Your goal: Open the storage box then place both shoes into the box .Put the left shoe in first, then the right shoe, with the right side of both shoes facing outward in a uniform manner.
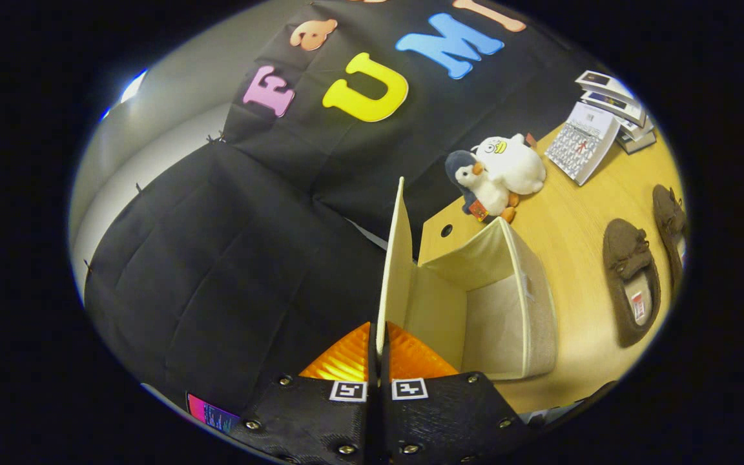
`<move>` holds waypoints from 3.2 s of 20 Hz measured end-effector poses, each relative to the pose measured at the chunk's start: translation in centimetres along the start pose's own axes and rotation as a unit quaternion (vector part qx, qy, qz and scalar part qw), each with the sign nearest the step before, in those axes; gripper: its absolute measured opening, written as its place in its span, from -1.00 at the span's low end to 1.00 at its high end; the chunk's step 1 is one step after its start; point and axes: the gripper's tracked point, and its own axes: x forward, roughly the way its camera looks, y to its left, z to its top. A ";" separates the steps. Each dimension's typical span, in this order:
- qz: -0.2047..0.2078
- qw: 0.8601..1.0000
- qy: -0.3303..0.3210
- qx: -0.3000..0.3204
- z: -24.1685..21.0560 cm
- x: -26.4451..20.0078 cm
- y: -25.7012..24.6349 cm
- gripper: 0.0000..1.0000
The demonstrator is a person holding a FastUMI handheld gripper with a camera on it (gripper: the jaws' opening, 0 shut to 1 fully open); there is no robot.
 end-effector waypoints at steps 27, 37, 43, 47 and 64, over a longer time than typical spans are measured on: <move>-0.021 0.966 -0.016 -0.259 -2.3 6.7 9.1 0.95; -0.116 0.947 -0.098 -0.281 6.5 -0.3 1.0 0.95; -0.187 0.923 -0.124 -0.313 10.5 -5.3 -6.3 0.95; -0.228 0.914 -0.127 -0.311 12.1 -8.1 -11.9 0.95; -0.314 0.909 -0.022 -0.272 8.2 -9.9 -31.8 0.96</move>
